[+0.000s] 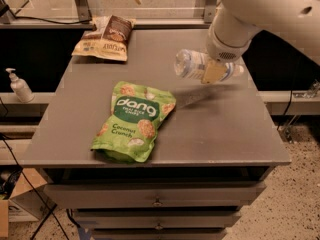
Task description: Move blue plastic bottle near brown chip bag
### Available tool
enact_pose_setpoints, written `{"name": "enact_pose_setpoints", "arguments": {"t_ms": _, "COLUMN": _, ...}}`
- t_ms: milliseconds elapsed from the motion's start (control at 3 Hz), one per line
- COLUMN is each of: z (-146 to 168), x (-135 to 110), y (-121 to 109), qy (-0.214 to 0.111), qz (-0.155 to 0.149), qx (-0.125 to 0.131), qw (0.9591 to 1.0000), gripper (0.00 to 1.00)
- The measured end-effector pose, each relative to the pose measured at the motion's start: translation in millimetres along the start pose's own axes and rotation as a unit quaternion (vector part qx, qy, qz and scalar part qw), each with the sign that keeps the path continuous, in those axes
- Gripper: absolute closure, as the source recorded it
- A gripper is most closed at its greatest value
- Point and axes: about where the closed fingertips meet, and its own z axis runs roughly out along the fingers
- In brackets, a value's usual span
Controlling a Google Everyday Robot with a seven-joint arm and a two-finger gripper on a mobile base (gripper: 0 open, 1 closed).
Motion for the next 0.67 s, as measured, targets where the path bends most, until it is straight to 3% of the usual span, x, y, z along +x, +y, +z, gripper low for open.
{"name": "enact_pose_setpoints", "arguments": {"t_ms": 333, "z": 8.6, "x": -16.3, "y": -31.0, "qy": 0.005, "qz": -0.020, "qx": 0.039, "qw": 0.9990, "gripper": 1.00}}
{"name": "enact_pose_setpoints", "arguments": {"t_ms": 667, "z": 20.6, "x": -40.4, "y": -58.2, "qy": -0.013, "qz": -0.036, "qx": 0.065, "qw": 0.9971, "gripper": 1.00}}
